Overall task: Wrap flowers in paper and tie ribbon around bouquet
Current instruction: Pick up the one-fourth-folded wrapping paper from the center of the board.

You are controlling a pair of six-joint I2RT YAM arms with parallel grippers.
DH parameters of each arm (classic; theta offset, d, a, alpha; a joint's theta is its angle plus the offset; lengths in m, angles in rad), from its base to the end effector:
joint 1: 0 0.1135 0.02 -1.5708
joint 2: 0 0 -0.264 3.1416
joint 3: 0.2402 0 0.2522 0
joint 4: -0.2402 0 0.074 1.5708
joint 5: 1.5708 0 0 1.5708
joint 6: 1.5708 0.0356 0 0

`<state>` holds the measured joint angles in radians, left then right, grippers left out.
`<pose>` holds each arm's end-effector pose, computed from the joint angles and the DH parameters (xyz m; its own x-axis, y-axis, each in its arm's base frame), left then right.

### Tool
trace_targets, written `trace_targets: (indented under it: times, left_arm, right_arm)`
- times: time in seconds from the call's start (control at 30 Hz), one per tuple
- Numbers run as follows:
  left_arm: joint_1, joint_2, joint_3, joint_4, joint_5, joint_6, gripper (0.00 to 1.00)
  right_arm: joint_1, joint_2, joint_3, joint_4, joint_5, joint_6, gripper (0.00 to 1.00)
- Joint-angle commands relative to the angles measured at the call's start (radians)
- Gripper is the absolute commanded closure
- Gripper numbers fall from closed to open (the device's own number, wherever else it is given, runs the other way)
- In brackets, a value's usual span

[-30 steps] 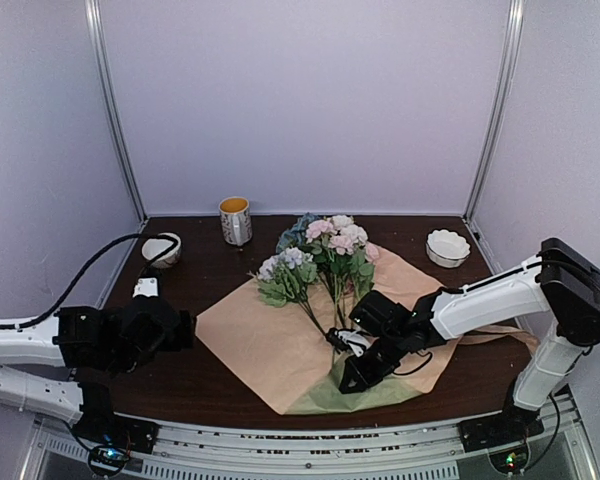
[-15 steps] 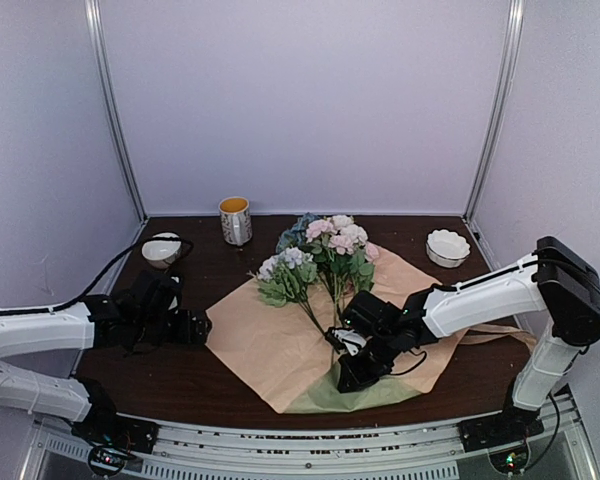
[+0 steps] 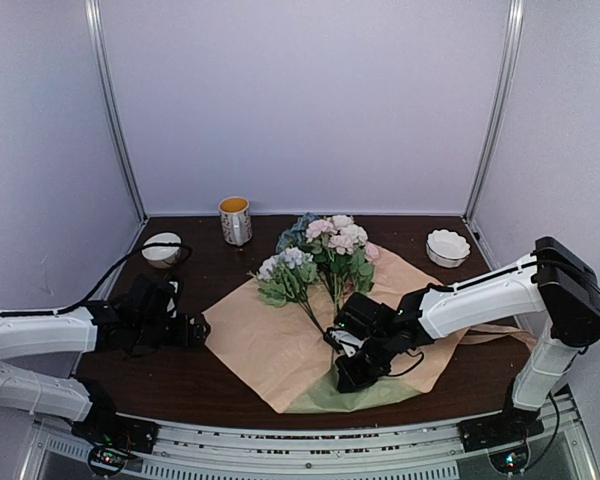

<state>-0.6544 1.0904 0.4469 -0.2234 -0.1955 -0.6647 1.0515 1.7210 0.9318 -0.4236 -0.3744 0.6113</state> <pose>0.1633 -0.1165 0.1656 -0.7828 -0.1620 -0.6008 0.0184 0.9590 -0.2826 0.1436 0.2775 0.1426 -0.8809 -0.4646 -0.0904 -0.4470 0.7538 0.4816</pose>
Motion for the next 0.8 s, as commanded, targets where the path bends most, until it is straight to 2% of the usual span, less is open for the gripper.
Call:
trace_targets:
  times: [0.0,0.13,0.27,0.43,0.6,0.77]
  left_arm:
    - [0.037,0.039,0.018,0.062,0.051,0.075,0.02]
    - [0.051,0.078,0.030,0.081,0.071,0.102,0.02]
    - [0.111,0.117,0.012,0.137,0.126,0.106,0.02]
    - [0.155,0.220,0.046,0.155,0.171,0.119,0.02]
    - [0.220,0.331,0.073,0.213,0.322,0.083,0.02]
    - [0.225,0.422,0.164,0.162,0.362,0.080,0.04]
  right_arm:
    - [0.015,0.044,0.000,-0.037,0.094,0.032,1.00]
    - [0.022,0.056,0.020,-0.057,0.100,0.034,1.00]
    - [0.022,0.072,0.041,-0.077,0.112,0.029,1.00]
    - [0.025,0.085,0.061,-0.086,0.106,0.030,1.00]
    - [0.025,0.083,0.078,-0.105,0.104,0.040,1.00]
    - [0.026,0.076,0.117,-0.130,0.118,0.051,1.00]
